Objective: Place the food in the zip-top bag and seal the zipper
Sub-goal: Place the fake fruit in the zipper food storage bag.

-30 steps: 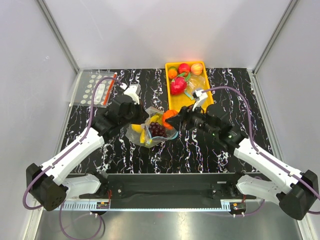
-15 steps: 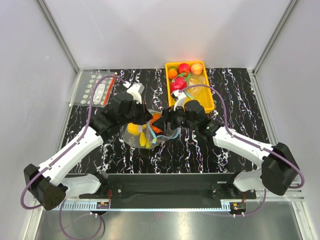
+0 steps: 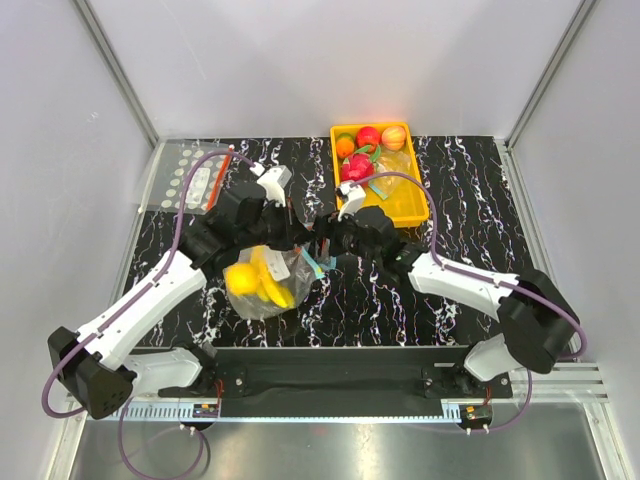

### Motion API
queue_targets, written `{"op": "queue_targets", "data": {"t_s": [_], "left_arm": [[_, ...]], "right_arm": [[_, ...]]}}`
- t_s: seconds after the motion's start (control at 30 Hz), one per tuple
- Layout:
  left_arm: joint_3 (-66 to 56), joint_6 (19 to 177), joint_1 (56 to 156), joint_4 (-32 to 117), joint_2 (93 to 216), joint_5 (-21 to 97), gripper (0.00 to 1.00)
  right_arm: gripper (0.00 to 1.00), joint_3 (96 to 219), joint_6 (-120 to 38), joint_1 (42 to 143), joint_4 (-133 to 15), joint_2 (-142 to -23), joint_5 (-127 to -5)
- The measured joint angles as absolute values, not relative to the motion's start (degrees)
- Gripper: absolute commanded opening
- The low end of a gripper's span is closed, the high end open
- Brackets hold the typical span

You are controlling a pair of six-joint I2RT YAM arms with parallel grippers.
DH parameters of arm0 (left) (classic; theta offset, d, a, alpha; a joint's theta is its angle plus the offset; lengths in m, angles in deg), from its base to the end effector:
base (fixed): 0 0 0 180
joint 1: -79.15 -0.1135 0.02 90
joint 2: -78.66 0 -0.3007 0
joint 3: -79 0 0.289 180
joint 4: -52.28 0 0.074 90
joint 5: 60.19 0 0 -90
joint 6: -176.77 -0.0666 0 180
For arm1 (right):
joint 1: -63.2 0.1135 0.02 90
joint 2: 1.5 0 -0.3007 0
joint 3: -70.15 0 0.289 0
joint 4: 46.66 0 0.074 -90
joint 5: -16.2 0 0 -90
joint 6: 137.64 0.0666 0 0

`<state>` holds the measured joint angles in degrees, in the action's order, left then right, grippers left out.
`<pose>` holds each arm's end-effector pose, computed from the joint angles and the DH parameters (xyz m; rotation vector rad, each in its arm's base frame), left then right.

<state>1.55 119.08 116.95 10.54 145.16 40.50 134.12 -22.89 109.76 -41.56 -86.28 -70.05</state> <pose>0.2323 -0.1959 0.3728 0.2258 2.2275 -0.9009 0.2705 0.2920 0.2722 -0.4159 1.9035 0.9119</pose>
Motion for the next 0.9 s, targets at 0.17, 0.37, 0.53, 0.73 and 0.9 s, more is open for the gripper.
{"op": "queue_targets", "data": {"t_s": [0.17, 0.37, 0.53, 0.73, 0.9], "left_arm": [[2.1, 120.0, 117.0, 11.3, 145.2, 41.7, 0.00], [3.7, 120.6, 117.1, 13.8, 145.1, 42.3, 0.00], [5.1, 120.4, 117.1, 14.2, 145.1, 43.2, 0.00], [7.6, 120.0, 117.1, 15.0, 144.4, 43.4, 0.00], [7.9, 120.0, 117.1, 15.2, 144.4, 45.4, 0.00]], "right_arm": [[0.81, 131.5, -22.8, 109.8, -41.1, -83.7, -71.8], [0.56, 128.3, -21.6, 109.9, -41.5, -78.4, -72.2], [0.42, 124.6, -19.2, 109.9, -39.8, -76.9, -69.5], [0.42, 122.1, -16.2, 109.9, -34.3, -77.9, -60.5], [0.38, 120.6, -15.0, 109.9, -27.9, -81.3, -55.5]]}}
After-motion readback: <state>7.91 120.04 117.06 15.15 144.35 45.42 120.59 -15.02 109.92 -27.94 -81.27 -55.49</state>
